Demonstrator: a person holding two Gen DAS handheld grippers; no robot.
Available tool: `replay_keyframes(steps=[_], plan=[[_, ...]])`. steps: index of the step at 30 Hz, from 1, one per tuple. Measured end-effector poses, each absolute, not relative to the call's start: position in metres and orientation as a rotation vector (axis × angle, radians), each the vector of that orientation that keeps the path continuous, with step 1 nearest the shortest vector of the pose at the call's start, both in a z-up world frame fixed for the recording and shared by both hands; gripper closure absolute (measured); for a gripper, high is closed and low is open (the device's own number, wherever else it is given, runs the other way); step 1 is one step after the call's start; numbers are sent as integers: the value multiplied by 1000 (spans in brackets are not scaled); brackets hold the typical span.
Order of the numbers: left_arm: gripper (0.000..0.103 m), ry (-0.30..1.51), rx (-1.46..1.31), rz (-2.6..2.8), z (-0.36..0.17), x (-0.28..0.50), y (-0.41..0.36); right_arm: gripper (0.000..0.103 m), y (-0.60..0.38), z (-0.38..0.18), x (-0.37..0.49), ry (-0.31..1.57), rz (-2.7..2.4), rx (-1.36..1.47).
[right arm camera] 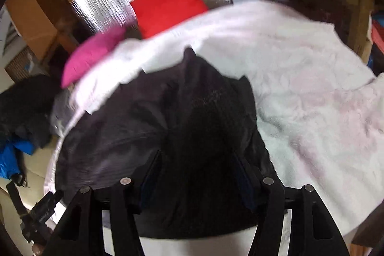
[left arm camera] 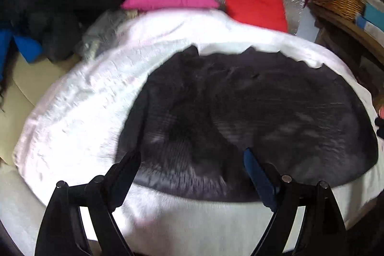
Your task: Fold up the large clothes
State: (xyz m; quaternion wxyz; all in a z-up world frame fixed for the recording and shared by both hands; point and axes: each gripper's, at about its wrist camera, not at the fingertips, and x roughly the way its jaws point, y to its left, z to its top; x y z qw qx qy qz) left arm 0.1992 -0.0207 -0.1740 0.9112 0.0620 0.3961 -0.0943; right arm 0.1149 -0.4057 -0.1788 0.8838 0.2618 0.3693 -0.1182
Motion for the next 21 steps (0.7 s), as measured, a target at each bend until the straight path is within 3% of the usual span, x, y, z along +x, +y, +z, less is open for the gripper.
replay_keyframes(steps=[5,14,21], plan=[[12,712,213,-138,-123,156,-27,34,-371,-139,75,642,-278,459],[6,551,63,-176,-27,78,-25,26,-316,-37,-5,480,-296,322],[4,463,65,-87,12,34,-22,24,-275,13,-60,388,-303,255]])
